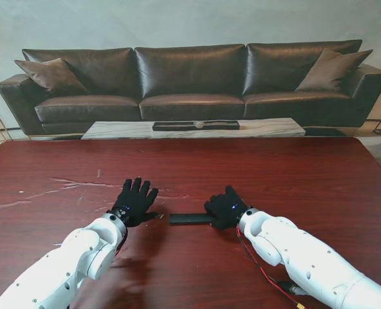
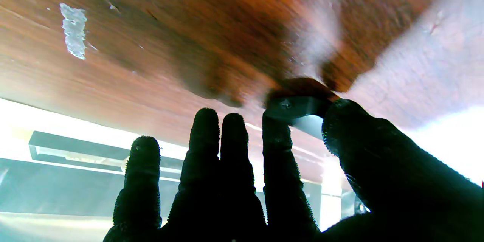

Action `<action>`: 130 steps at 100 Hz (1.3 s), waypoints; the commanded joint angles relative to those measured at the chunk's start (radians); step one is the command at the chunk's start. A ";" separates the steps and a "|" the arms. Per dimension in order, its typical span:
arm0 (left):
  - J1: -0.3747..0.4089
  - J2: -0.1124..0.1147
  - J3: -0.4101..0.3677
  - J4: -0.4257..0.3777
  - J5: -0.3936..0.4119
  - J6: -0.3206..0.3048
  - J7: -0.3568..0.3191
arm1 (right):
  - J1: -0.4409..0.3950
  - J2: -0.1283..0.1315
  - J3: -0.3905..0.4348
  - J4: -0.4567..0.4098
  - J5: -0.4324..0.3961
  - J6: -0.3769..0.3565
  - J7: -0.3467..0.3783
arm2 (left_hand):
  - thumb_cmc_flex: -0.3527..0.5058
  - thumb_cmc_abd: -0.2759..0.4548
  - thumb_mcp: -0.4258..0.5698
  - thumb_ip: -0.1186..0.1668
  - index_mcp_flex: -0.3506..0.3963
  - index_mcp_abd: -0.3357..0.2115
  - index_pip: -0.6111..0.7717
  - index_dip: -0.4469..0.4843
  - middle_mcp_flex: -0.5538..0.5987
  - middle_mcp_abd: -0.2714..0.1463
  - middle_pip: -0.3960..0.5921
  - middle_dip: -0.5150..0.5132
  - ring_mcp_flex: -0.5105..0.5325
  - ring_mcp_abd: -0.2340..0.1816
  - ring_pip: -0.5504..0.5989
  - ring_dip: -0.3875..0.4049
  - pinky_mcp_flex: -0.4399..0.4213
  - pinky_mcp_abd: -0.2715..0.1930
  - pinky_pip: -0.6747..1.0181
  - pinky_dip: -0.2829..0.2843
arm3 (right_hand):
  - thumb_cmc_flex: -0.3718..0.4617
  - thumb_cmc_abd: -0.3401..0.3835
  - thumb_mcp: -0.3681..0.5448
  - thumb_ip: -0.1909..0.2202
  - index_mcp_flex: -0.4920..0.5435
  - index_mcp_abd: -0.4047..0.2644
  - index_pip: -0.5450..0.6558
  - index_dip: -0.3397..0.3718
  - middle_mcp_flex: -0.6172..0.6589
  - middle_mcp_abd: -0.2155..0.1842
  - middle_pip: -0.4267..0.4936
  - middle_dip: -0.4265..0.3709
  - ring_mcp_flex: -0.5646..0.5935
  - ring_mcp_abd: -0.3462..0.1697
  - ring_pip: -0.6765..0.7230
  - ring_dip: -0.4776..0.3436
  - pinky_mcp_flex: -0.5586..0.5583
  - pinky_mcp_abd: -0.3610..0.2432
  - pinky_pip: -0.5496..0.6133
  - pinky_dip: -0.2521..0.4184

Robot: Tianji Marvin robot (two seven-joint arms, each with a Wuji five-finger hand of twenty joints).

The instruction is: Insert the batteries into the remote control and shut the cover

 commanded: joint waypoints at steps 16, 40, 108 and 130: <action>0.014 0.009 -0.017 -0.022 0.023 -0.020 -0.022 | -0.040 0.013 0.043 -0.024 -0.034 -0.042 -0.015 | -0.027 0.000 -0.011 0.042 0.007 0.014 -0.013 -0.009 0.011 0.047 -0.004 0.008 -0.020 0.019 0.000 0.006 -0.009 0.017 -0.031 -0.003 | -0.059 0.005 0.022 0.021 -0.077 -0.012 -0.113 -0.041 -0.104 0.028 -0.053 -0.024 -0.075 0.023 -0.061 -0.051 -0.042 -0.001 -0.030 -0.033; 0.028 0.010 -0.034 -0.032 0.038 -0.027 -0.020 | -0.091 0.027 0.139 -0.081 -0.078 -0.103 0.000 | -0.029 0.000 -0.011 0.042 0.007 0.017 -0.012 -0.009 0.007 0.048 -0.004 0.011 -0.022 0.018 -0.002 0.005 -0.006 0.020 -0.035 0.002 | -0.101 0.012 -0.027 0.024 -0.157 0.020 -0.172 -0.065 -0.210 0.041 -0.078 -0.038 -0.158 0.028 -0.108 -0.074 -0.089 -0.005 -0.067 -0.057; 0.070 0.013 -0.097 -0.077 0.058 -0.059 -0.052 | -0.413 0.068 0.617 -0.299 -0.332 -0.239 -0.140 | -0.034 0.001 -0.011 0.042 0.017 0.055 -0.010 -0.010 0.011 0.064 -0.004 0.016 -0.003 0.022 0.010 0.010 0.015 0.011 -0.017 0.016 | -0.135 0.107 -0.156 0.044 -0.286 0.117 -0.340 -0.185 -0.291 0.062 -0.254 -0.128 -0.277 0.019 -0.262 -0.195 -0.090 -0.197 -0.307 -0.220; 0.071 0.014 -0.115 -0.084 0.042 -0.086 -0.066 | -0.457 0.035 0.638 -0.214 -0.205 -0.195 -0.272 | -0.033 -0.001 -0.011 0.042 0.020 0.063 -0.013 -0.016 0.019 0.064 -0.003 0.014 0.007 0.021 0.018 0.011 0.022 0.002 -0.012 0.007 | -0.085 0.164 -0.280 0.061 -0.270 0.156 -0.375 -0.230 -0.269 0.104 -0.302 -0.138 -0.268 0.059 -0.318 -0.252 -0.075 -0.227 -0.361 -0.249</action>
